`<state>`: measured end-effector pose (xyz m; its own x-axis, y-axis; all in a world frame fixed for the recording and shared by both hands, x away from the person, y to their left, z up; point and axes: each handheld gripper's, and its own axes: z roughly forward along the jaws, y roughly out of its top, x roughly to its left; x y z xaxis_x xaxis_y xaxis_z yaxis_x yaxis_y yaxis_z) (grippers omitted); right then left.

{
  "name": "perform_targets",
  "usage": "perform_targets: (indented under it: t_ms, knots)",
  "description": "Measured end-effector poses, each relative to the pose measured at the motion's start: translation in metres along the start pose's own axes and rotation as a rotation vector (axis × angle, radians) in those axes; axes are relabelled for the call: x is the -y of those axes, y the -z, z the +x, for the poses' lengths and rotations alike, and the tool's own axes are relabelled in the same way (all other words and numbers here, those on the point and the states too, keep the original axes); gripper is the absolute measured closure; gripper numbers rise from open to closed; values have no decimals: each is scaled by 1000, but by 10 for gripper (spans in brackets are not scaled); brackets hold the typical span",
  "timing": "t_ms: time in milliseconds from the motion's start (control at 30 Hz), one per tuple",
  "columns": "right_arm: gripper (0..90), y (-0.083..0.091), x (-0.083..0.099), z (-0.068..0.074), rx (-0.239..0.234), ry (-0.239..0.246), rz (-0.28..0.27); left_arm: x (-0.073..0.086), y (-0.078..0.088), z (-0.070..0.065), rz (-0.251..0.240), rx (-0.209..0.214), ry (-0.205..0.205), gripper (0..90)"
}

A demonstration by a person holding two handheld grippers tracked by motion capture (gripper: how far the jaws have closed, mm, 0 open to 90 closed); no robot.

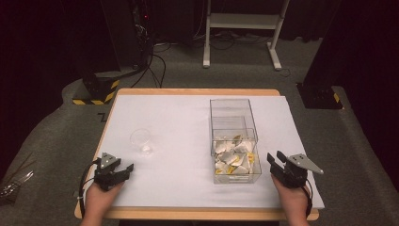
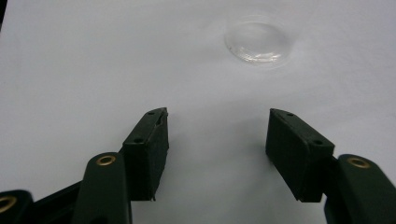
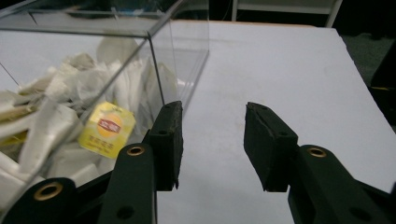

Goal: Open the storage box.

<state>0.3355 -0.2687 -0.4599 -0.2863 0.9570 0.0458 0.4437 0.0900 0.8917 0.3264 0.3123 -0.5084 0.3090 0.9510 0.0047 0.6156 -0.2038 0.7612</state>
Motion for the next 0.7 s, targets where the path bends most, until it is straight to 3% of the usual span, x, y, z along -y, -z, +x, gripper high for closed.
perform_targets:
  t_ms: [167,400,600,700]
  knots:
    - [582,-8,7,-7,0,4,28,0,0,0,1,0,0,395]
    - [597,-16,19,-11,35,60,43,0,0,0,3,-2,-1,395]
    - [604,-22,23,-9,61,90,105,-1,1,-1,4,-7,-5,413]
    - [599,-25,27,-10,74,90,152,-1,3,-2,0,21,22,436]
